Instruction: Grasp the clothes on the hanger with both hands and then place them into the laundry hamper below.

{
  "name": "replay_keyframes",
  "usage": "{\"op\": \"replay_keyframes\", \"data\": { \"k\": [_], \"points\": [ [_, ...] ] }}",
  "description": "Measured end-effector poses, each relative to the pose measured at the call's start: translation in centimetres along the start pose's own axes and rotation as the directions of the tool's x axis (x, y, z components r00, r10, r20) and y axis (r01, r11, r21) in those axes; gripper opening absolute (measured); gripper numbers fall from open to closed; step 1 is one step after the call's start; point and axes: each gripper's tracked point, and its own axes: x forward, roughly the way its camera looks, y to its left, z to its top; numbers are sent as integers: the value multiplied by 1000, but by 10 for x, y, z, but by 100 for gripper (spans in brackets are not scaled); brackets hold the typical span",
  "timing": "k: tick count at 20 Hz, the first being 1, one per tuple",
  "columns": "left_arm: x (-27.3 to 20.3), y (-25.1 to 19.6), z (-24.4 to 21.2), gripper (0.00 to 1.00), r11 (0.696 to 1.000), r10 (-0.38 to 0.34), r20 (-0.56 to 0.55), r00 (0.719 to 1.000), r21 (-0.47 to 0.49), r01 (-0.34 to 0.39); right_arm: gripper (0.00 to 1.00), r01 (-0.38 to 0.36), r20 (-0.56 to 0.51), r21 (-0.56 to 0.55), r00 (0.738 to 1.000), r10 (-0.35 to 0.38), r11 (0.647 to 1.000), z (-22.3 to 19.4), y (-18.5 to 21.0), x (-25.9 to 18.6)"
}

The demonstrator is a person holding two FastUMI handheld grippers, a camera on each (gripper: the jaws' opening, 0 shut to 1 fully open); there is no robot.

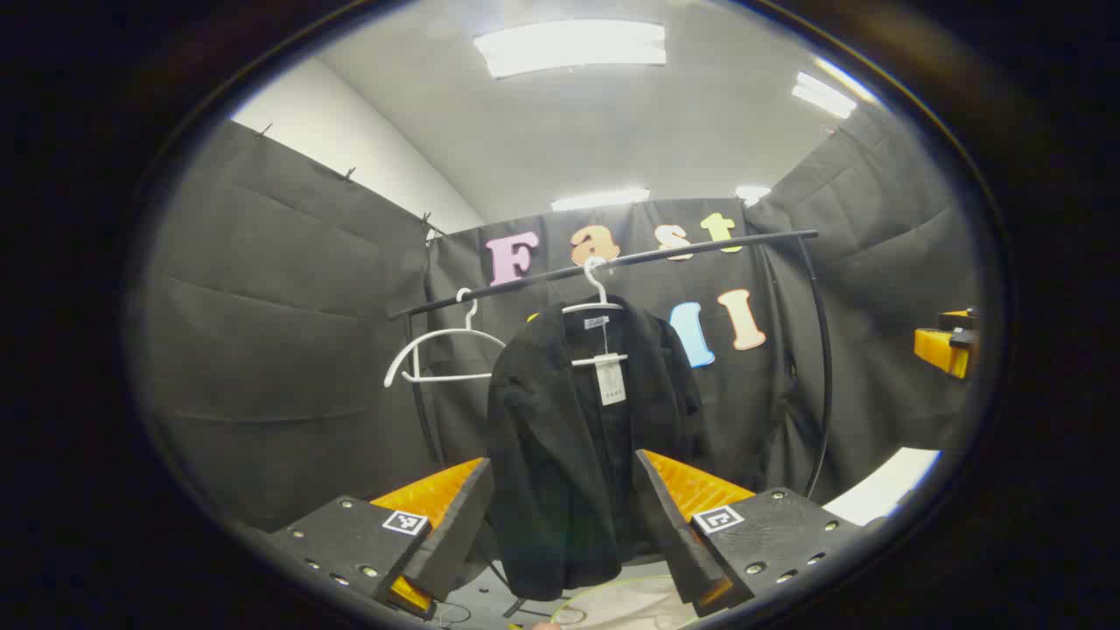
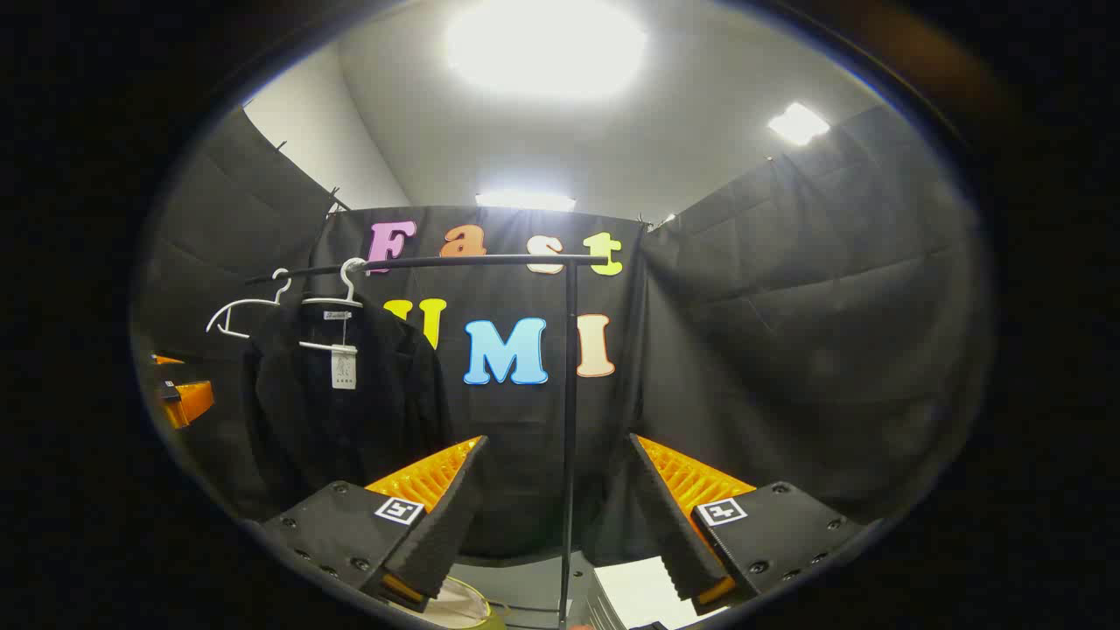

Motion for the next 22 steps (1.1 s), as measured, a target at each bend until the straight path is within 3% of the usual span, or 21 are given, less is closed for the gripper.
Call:
{"op": "replay_keyframes", "data": {
  "k": [22],
  "points": [
    [12,-8,4,94,1000,9,1,1000,-12,-9,97,-12,2,32,1000,12,999,-5,16,11]
  ]
}}
